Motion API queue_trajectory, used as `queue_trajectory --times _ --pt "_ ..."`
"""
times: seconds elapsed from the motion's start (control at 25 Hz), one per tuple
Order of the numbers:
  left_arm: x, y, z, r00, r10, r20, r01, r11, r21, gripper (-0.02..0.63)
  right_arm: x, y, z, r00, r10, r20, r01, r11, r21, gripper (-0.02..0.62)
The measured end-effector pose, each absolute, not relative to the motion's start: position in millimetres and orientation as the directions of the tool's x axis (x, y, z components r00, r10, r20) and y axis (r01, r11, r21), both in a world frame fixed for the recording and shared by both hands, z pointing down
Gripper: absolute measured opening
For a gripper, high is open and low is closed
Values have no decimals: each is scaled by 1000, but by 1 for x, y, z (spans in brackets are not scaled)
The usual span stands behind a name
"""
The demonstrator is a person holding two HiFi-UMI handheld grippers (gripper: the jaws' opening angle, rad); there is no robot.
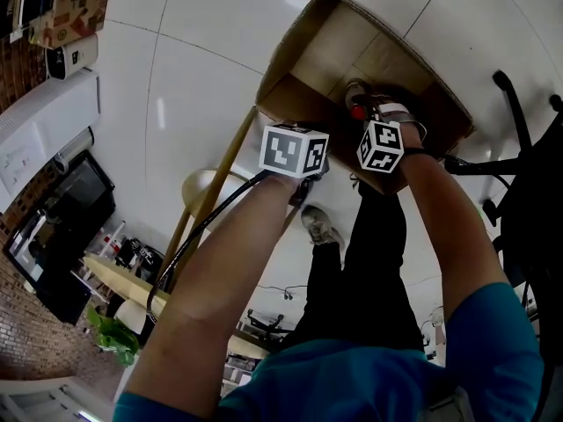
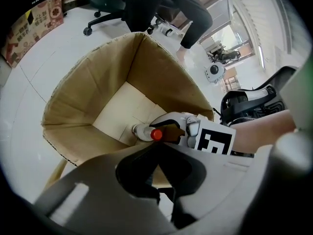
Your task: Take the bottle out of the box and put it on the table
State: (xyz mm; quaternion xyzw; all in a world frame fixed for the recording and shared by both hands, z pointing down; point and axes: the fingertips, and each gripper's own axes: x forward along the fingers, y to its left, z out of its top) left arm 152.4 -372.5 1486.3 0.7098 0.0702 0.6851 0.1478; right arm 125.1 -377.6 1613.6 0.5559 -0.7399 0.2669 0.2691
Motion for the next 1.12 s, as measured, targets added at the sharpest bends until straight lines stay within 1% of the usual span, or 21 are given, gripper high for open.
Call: queue_trajectory --times 0.04,0.12,0.16,0.32,0.48,0.6,0.72,0.84,0.96,1.12 --pt "153 -375 1490 55 300 952 -107 -946 304 0 123 -379 1620 -243 -667 705 -963 256 -90 219" --pt "157 -384 1499 57 293 954 -119 -947 298 0 127 -385 1631 -237 -657 716 -960 271 -69 170" --pt "159 -389 1505 55 290 955 -126 -947 295 0 131 -388 1636 -233 -658 716 -960 273 -62 163" --pt "158 -400 1513 51 285 957 -143 -947 289 0 144 -394 1644 -252 -646 721 -959 268 -95 150" --pt "159 -386 1483 77 290 954 -134 -945 298 0 151 -371 1614 -253 -632 732 -962 246 -119 149" --pt "167 -359 1438 109 301 947 -129 -941 314 0 153 -342 1577 -260 -621 740 -960 249 -128 149" --pt "192 -331 1380 154 316 936 -104 -937 333 0 169 -318 1527 -268 -613 743 -955 269 -122 149" --pt "229 -309 1313 213 325 921 -82 -934 349 0 194 -303 1464 -272 -611 744 -952 285 -114 149" --pt "274 -289 1254 284 316 905 -90 -931 353 0 233 -295 1407 -274 -624 732 -949 299 -100 149" --pt "299 -247 1158 352 337 873 -107 -912 395 0 259 -271 1317 -286 -636 717 -951 280 -131 149"
